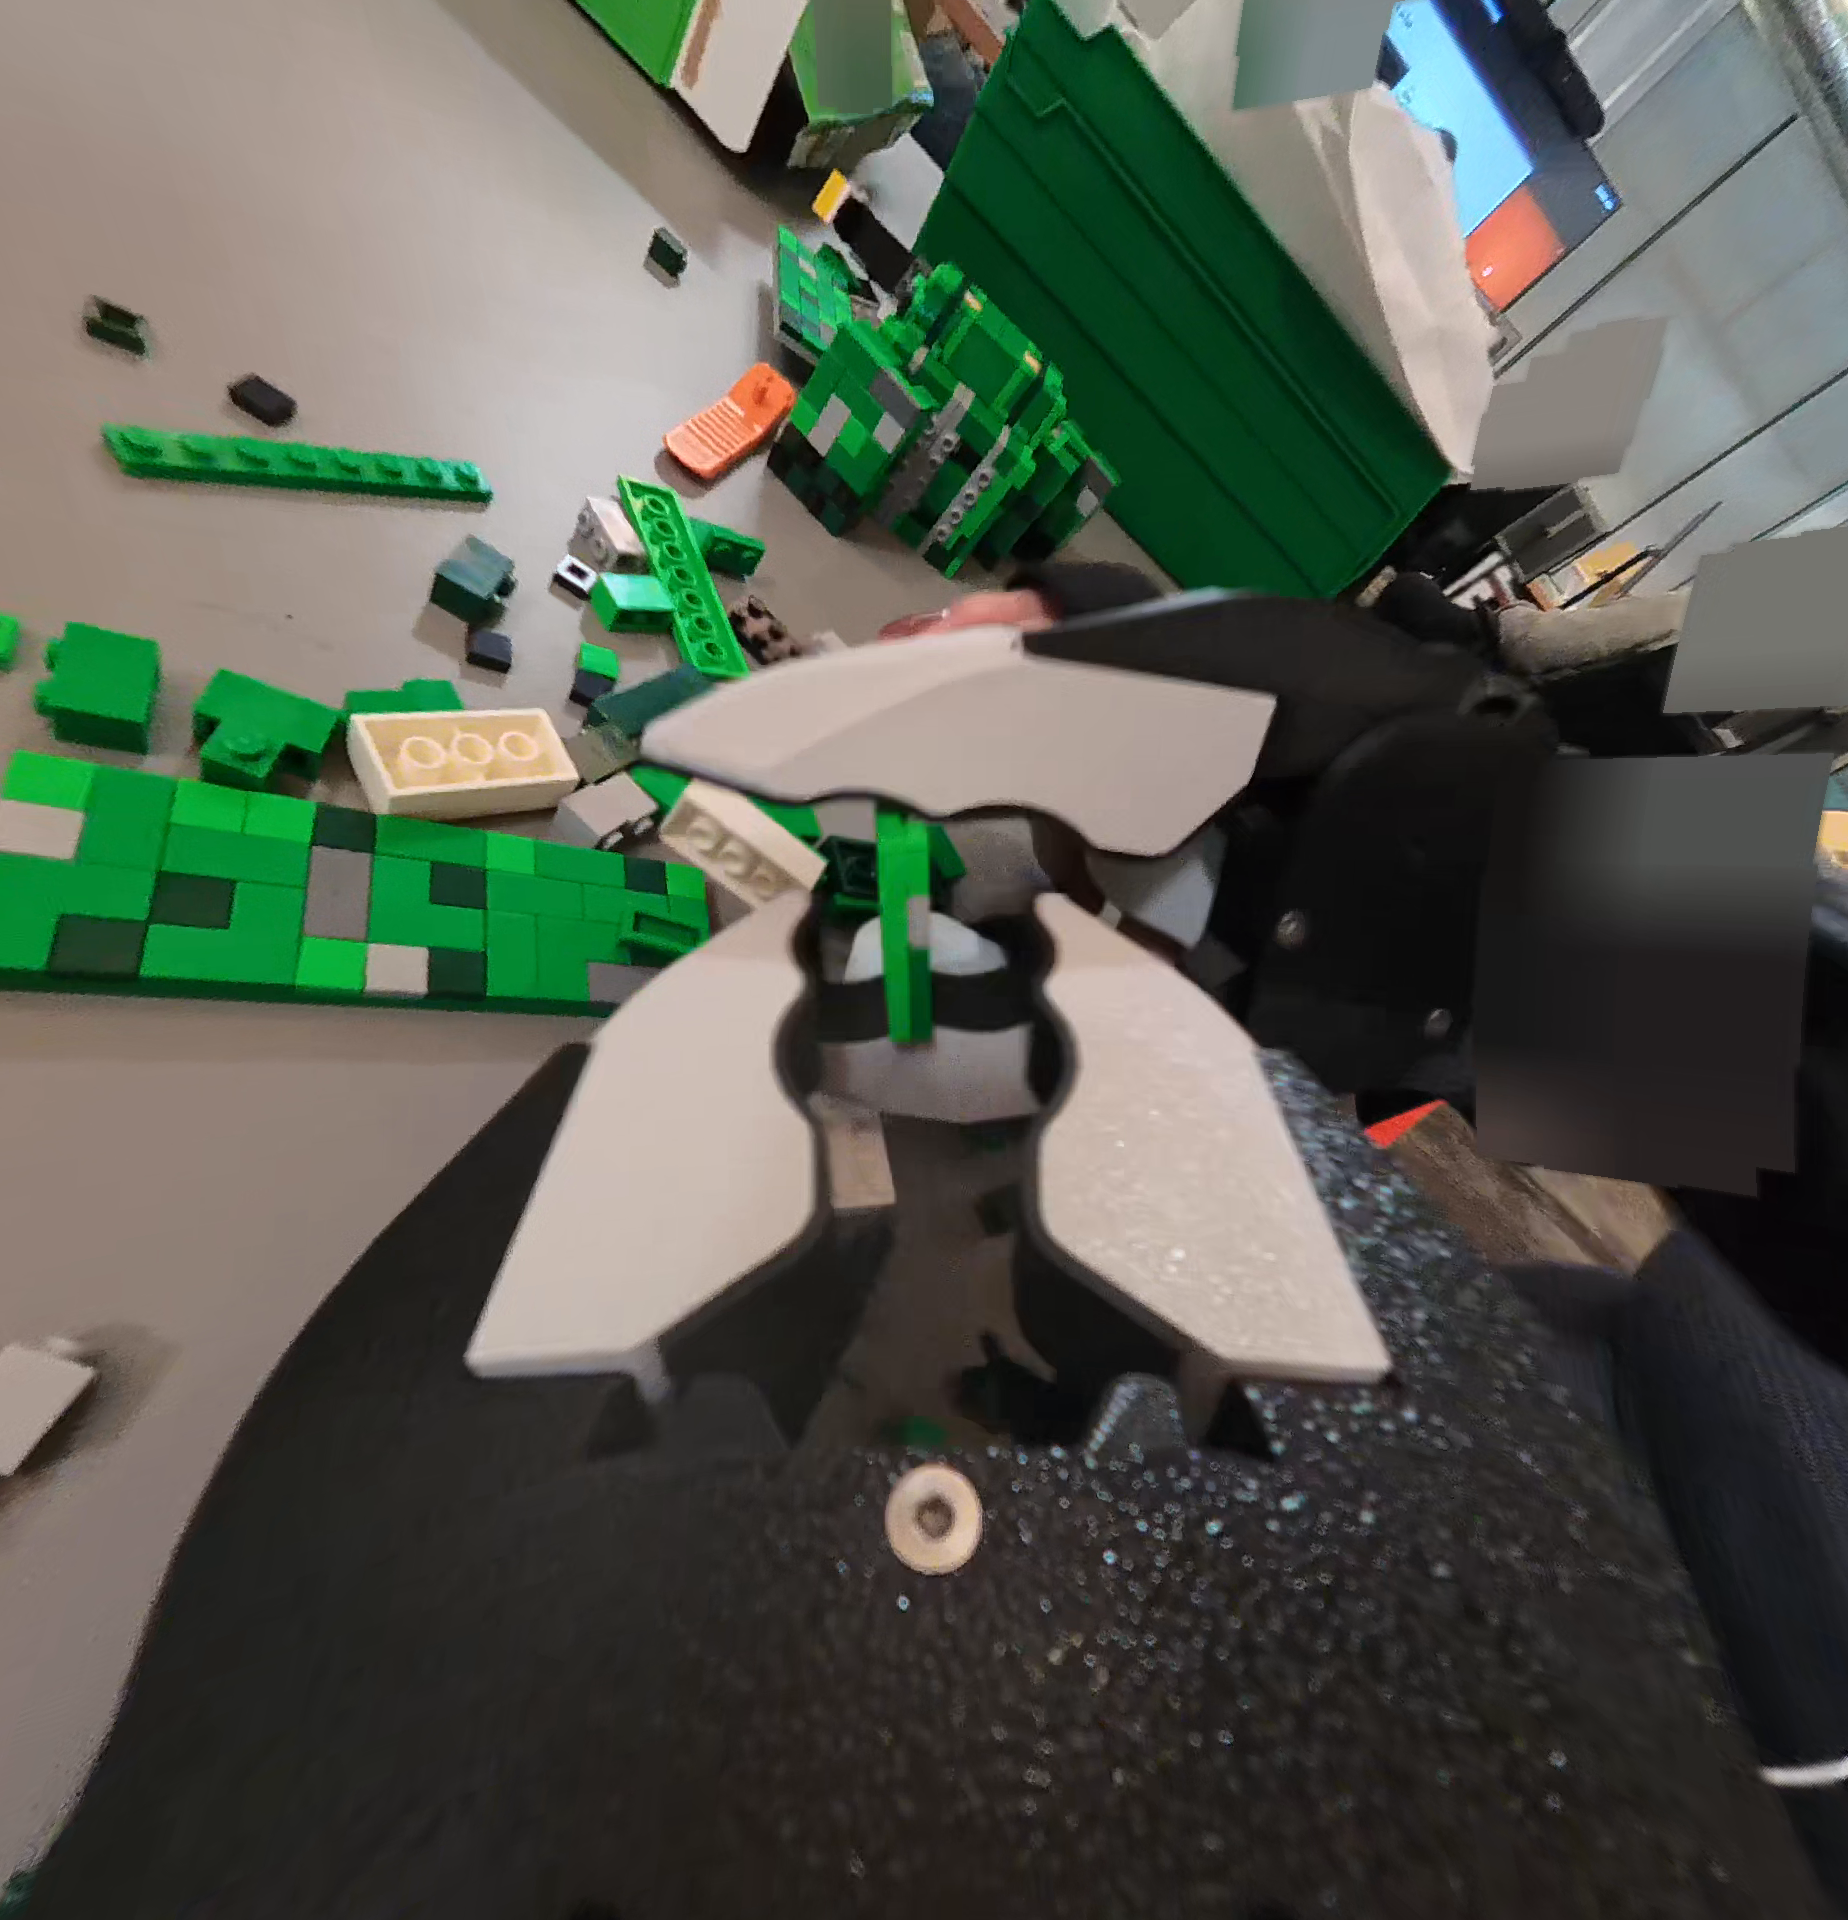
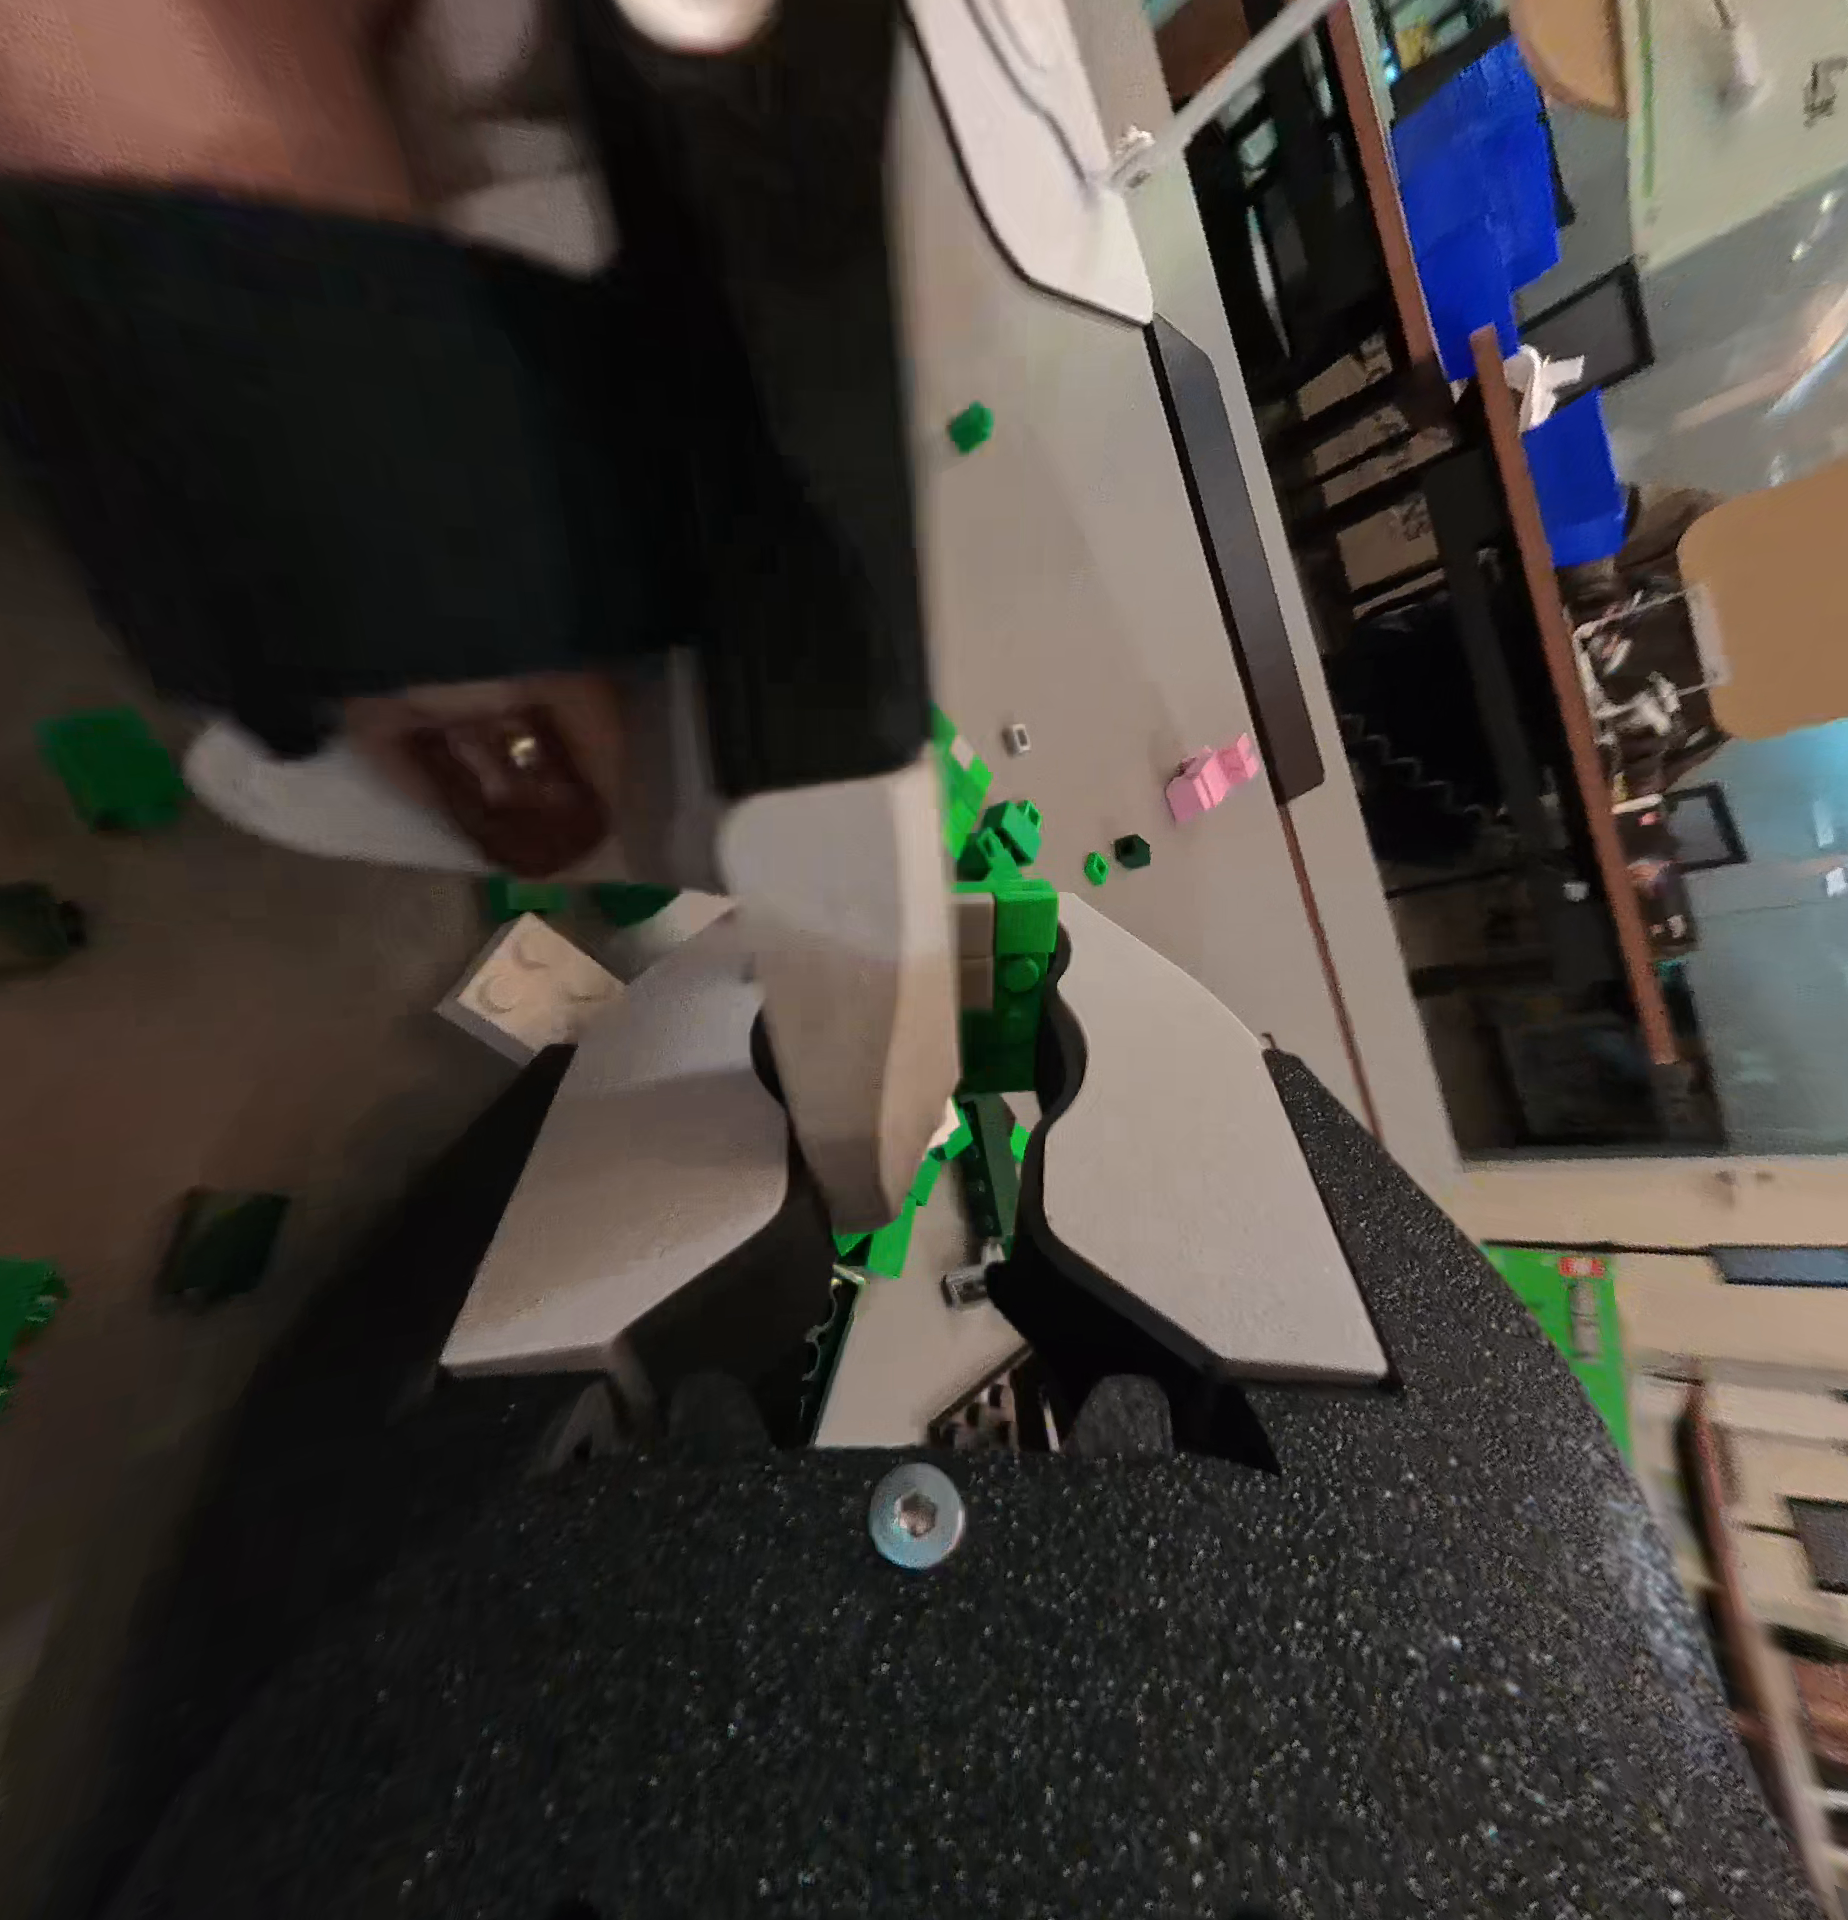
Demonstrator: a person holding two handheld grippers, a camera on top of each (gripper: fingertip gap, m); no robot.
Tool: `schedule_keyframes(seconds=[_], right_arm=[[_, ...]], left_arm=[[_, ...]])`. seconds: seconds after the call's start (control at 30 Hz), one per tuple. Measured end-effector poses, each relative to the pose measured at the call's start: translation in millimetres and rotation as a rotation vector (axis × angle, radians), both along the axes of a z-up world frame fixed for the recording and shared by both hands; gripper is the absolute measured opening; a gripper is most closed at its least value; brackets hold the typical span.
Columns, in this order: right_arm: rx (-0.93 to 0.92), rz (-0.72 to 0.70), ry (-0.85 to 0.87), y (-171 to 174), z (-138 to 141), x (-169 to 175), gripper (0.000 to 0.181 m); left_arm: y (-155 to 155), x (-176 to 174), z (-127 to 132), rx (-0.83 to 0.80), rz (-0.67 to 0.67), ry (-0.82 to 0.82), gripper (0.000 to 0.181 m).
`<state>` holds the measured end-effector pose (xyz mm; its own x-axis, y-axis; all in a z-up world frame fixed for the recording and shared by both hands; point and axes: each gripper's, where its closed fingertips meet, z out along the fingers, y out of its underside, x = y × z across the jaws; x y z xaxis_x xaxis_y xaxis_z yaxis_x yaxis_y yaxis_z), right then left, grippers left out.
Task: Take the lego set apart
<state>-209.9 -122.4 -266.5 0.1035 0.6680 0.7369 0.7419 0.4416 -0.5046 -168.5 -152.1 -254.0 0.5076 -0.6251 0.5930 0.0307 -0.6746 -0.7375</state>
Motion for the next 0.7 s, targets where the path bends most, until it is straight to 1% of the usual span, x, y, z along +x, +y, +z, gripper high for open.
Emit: schedule_keyframes(seconds=[0.03, 0.1, 0.13, 0.17, 0.2, 0.27, 0.37, 0.5, 0.6, 0.7], right_arm=[[-0.034, -0.005, 0.025, 0, 1, 0, 0.039], [-0.064, -0.003, 0.048, -1, 1, 0, 0.039], [-0.054, 0.009, 0.055, -2, 3, -1, 0.039], [-0.028, 0.017, 0.062, -3, 7, -1, 0.039], [0.012, 0.028, 0.062, -3, 11, -2, 0.039], [0.092, 0.048, 0.053, -5, 15, -4, 0.05], [0.147, 0.043, 0.009, -4, 12, -6, 0.059], [0.178, 0.05, -0.008, -5, 12, -6, 0.052], [0.205, 0.044, -0.035, -4, 11, -6, 0.049], [0.292, 0.014, -0.072, -1, 15, -5, 0.045]], left_arm=[[1, 1, -1, -0.017, 0.002, -0.014, 0.008], [-3, 5, 4, -0.016, -0.036, -0.065, 0.009], [1, 1, 1, 0.004, -0.006, -0.022, 0.01], [2, -1, 1, 0.045, 0.004, 0.011, 0.006], [1, -1, 4, 0.061, 0.005, 0.023, 0.006], [-1, -1, 9, 0.092, -0.003, 0.04, 0.006], [-4, 1, 5, 0.115, -0.019, 0.132, 0.006], [-8, 6, 0, 0.102, -0.039, 0.175, 0.006], [-8, 5, 0, 0.07, -0.03, 0.147, 0.005], [-8, 5, 2, 0.035, -0.023, 0.082, 0.006]])
